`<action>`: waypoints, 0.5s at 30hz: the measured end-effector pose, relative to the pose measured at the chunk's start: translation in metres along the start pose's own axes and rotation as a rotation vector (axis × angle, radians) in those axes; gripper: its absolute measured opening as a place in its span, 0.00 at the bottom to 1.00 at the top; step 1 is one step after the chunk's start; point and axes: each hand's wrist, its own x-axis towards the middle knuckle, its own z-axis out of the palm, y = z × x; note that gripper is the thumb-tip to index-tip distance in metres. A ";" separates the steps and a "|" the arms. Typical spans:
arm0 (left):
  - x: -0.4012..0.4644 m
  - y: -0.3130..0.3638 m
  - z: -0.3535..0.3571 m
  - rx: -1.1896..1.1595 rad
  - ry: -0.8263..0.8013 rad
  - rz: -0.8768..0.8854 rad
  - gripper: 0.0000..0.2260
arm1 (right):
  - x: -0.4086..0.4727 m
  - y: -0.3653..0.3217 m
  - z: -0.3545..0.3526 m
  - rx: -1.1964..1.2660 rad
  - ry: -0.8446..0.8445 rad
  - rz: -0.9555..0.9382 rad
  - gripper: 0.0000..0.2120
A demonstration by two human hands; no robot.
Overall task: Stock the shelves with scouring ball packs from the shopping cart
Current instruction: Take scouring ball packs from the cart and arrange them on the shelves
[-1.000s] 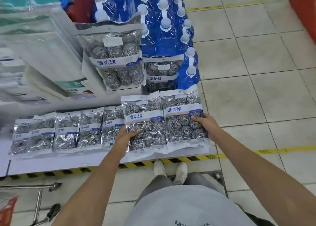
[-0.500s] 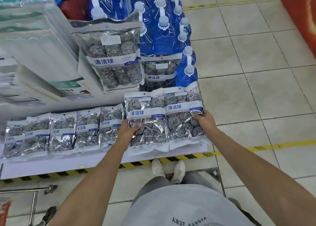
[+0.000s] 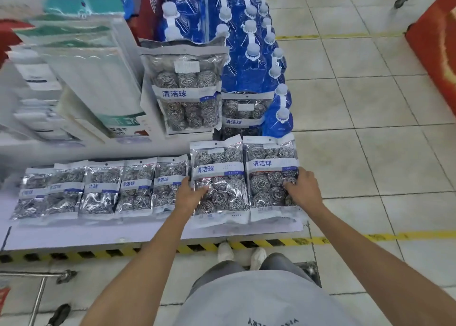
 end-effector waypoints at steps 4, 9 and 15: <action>-0.023 -0.004 -0.017 0.140 0.068 0.072 0.28 | -0.018 -0.015 0.002 -0.179 0.071 -0.306 0.20; -0.063 -0.031 -0.044 0.351 0.214 0.107 0.22 | -0.041 -0.062 0.018 -0.273 0.000 -0.652 0.19; -0.129 -0.081 -0.069 0.452 0.448 0.032 0.25 | -0.067 -0.131 0.052 -0.326 -0.223 -0.979 0.22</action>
